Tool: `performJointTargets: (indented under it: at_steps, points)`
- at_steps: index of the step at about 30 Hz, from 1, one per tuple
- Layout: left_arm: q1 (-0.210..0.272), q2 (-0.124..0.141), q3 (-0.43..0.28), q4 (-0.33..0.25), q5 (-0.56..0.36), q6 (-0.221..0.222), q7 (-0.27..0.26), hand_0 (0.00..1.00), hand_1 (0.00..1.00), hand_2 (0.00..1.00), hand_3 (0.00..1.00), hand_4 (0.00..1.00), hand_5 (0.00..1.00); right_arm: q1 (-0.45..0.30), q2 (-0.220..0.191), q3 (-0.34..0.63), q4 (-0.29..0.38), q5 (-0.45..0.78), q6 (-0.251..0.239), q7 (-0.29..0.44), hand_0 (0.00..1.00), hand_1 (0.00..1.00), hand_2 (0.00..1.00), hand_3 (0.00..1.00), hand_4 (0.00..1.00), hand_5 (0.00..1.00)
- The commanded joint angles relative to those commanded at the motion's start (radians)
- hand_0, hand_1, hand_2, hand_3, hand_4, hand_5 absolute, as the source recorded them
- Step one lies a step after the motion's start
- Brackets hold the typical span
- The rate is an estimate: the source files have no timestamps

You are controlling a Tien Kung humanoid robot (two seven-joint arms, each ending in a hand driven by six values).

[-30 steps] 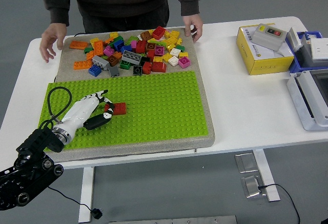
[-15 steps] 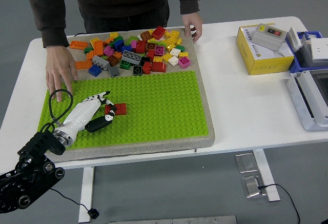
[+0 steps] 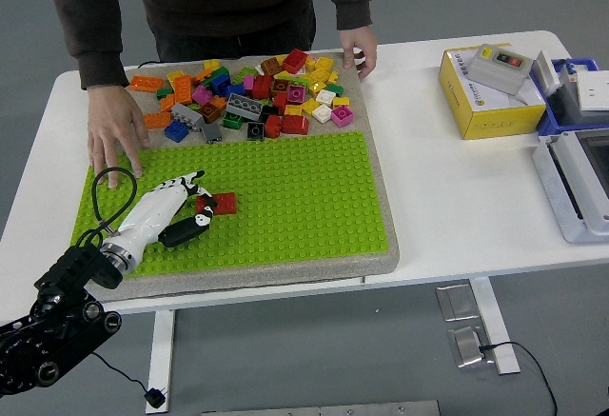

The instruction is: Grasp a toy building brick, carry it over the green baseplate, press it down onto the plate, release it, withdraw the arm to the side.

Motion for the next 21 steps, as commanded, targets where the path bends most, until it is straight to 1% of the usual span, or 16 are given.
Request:
performJointTargets:
  at_steps: [12, 21]
  points:
    - [-0.029, 0.000, 0.026, 0.002, -0.005, -0.009, -0.005, 0.998, 0.998, 0.998, 0.635, 0.316, 0.774, 0.004, -0.003, 0.008, 0.000, -0.009, 0.002, -0.004, 0.654, 0.597, 0.546, 0.694, 0.449, 0.974]
    - [-0.049, -0.008, 0.035, 0.020, -0.022, -0.015, -0.015, 0.998, 0.998, 0.998, 0.633, 0.315, 0.770, 0.009, -0.003, 0.007, 0.000, -0.006, 0.003, -0.002, 0.654, 0.597, 0.544, 0.695, 0.449, 0.971]
